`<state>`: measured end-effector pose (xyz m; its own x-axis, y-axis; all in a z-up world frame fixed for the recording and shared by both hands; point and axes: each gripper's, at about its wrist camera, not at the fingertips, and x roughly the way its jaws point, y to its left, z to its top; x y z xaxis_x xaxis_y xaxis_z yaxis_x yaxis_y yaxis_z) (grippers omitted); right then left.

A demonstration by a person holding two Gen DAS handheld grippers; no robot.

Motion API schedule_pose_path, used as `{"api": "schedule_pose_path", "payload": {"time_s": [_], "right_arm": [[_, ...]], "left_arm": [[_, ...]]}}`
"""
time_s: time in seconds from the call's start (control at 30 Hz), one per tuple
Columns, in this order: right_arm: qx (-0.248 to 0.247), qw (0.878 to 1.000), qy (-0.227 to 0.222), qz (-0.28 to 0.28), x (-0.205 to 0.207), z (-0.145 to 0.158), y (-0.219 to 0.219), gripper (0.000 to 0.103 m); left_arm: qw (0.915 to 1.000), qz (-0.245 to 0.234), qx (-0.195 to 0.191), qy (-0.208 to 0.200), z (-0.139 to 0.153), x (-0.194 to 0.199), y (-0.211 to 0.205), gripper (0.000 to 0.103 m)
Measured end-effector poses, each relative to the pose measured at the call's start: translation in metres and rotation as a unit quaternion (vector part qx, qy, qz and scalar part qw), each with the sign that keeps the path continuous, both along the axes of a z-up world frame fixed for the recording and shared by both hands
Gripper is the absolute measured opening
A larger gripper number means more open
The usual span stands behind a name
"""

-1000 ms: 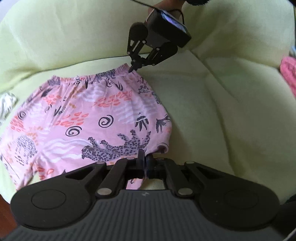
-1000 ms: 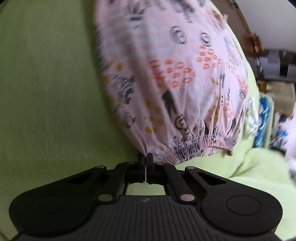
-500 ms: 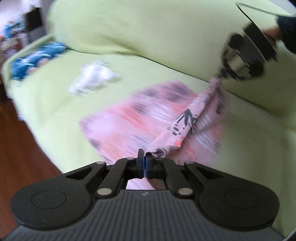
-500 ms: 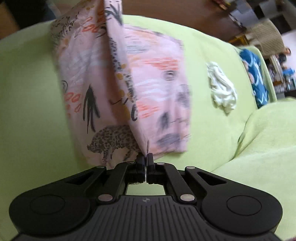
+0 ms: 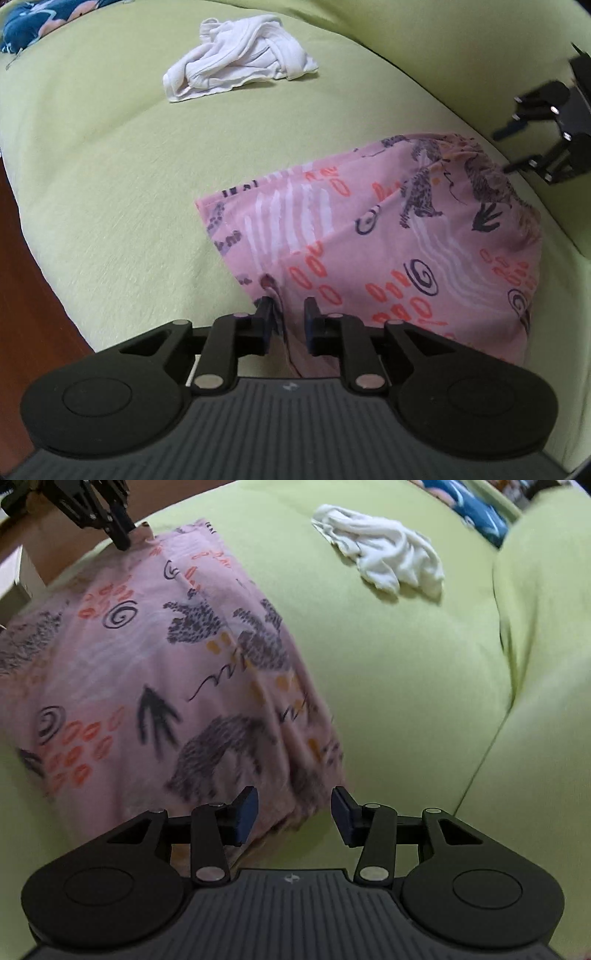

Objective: Fold clothes

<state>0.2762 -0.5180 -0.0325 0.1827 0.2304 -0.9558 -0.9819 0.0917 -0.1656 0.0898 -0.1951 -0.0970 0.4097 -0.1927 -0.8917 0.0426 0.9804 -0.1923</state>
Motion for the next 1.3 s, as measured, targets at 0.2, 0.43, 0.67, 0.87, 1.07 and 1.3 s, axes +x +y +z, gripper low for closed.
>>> {"api": "schedule_pose_path", "payload": {"time_s": [0.2, 0.43, 0.67, 0.87, 1.07, 1.3], "right_arm": [[0.012, 0.999, 0.032, -0.041, 0.003, -0.003, -0.007, 0.044], [0.022, 0.996, 0.06, -0.06, 0.019, -0.028, 0.005, 0.044], [0.022, 0.996, 0.062, -0.053, 0.017, -0.036, 0.002, 0.042], [0.011, 0.999, 0.028, -0.034, 0.005, -0.032, 0.005, 0.039], [0.015, 0.999, 0.013, -0.029, -0.003, -0.033, 0.008, 0.038], [0.017, 0.999, 0.02, -0.041, -0.002, -0.036, 0.012, 0.023]], "left_arm": [[0.9999, 0.001, 0.014, 0.002, -0.003, 0.007, 0.008, 0.013], [0.9994, -0.005, 0.028, -0.021, 0.007, 0.005, 0.008, 0.027], [0.9995, -0.02, 0.025, 0.004, -0.011, 0.013, 0.011, 0.028], [0.9997, -0.019, 0.014, 0.006, -0.017, 0.014, 0.018, 0.027], [0.9995, -0.025, 0.02, 0.0, -0.016, 0.013, 0.015, 0.02], [0.9979, -0.049, 0.038, -0.017, -0.015, 0.009, 0.004, 0.006]]}}
